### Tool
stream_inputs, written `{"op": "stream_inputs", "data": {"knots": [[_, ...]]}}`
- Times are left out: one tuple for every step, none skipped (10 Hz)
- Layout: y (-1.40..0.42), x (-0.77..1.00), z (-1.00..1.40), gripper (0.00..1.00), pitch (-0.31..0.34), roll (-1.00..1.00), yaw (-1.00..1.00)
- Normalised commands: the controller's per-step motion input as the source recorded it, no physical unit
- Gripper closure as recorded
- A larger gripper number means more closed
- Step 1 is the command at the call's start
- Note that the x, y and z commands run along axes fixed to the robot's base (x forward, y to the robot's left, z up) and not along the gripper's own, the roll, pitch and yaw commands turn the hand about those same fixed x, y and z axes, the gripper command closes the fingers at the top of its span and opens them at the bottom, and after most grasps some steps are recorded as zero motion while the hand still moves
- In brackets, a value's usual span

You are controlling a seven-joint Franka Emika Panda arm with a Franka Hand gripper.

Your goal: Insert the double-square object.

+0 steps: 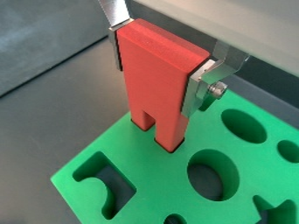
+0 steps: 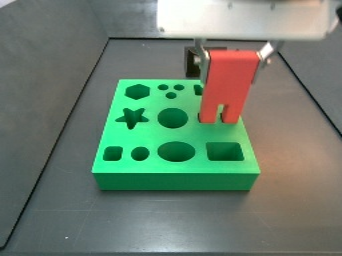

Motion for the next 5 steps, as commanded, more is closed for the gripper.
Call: {"op": "stream_inputs", "data": {"knots": [[-0.09,0.27,-0.32,1.00,0.079,0.14,0.00],[-0.01,0.22,-0.24,1.00,0.067,0.12,0.00],[0.00,0.05,-0.05,1.00,0.000,0.00,0.00],[0.00,0.09,0.00,1.00,0.014,0.00,0.00],[0.00,0.00,0.00,1.00,0.000,0.00,0.00]]}}
